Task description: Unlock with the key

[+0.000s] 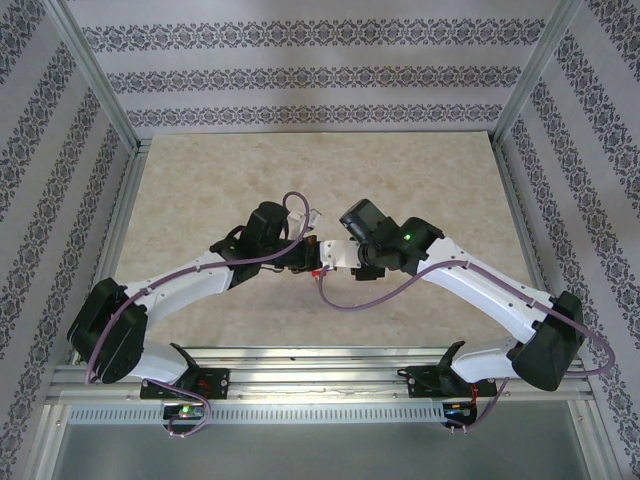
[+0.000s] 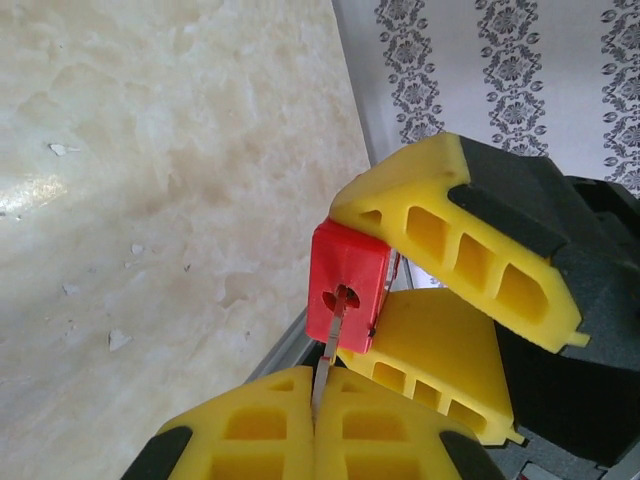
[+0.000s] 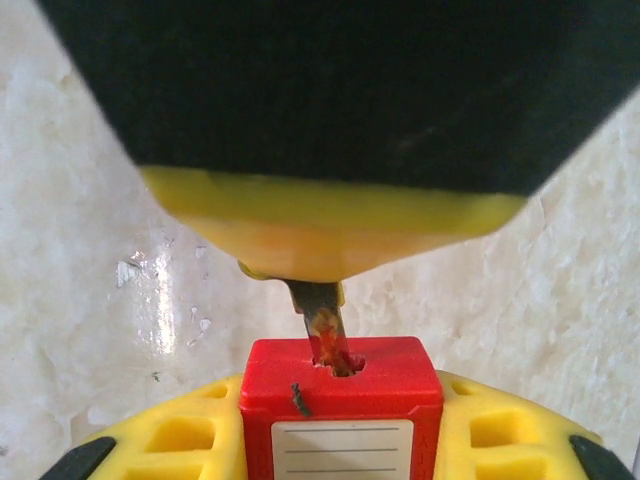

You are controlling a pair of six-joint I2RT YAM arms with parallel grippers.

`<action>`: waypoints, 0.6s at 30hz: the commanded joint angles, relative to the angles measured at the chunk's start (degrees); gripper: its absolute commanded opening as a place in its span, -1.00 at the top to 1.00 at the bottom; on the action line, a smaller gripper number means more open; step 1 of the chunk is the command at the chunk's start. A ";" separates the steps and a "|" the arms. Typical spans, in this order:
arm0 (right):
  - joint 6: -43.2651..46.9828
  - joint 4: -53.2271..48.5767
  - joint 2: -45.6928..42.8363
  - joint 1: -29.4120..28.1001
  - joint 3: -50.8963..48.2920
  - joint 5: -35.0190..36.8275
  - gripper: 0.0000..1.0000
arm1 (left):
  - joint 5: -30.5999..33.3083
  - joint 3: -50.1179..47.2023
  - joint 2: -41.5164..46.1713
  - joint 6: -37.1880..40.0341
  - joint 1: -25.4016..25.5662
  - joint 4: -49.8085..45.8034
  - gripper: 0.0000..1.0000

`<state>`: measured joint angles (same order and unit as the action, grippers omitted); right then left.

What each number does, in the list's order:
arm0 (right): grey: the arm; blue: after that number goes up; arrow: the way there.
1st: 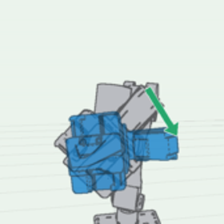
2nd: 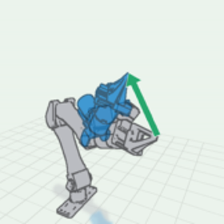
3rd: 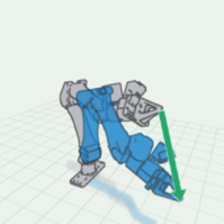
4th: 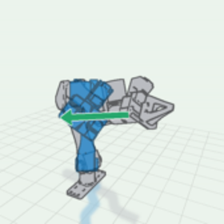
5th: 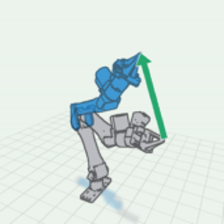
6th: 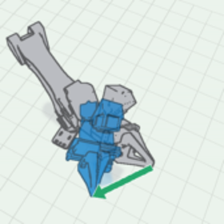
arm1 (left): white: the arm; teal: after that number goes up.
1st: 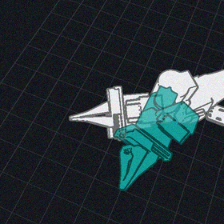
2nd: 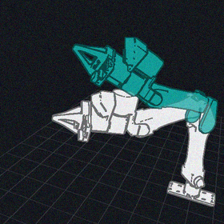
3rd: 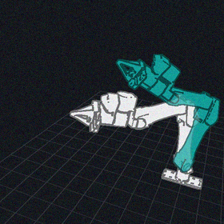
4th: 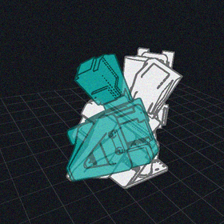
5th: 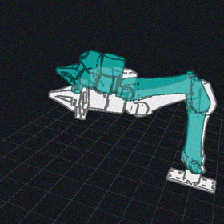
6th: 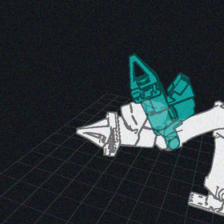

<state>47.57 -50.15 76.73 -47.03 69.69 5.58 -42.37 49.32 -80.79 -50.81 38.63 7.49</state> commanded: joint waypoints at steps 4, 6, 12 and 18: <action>-3.67 26.52 -0.27 -2.68 7.46 -18.45 1.00 | 0.39 -3.44 0.23 -4.64 5.66 17.43 1.00; -0.61 24.90 -1.43 -3.45 6.15 -22.70 1.00 | -1.75 -2.93 -0.60 -5.00 5.31 17.80 1.00; 6.97 20.67 -2.93 -8.74 0.72 -21.85 1.00 | -10.27 6.09 -3.55 0.55 0.97 5.30 1.00; 8.62 20.54 -2.99 -9.73 0.42 -20.07 1.00 | -11.65 9.66 -4.91 2.32 -0.09 1.89 1.00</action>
<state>53.15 -52.99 73.89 -49.98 67.90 5.41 -53.71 53.60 -84.18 -49.82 37.04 1.17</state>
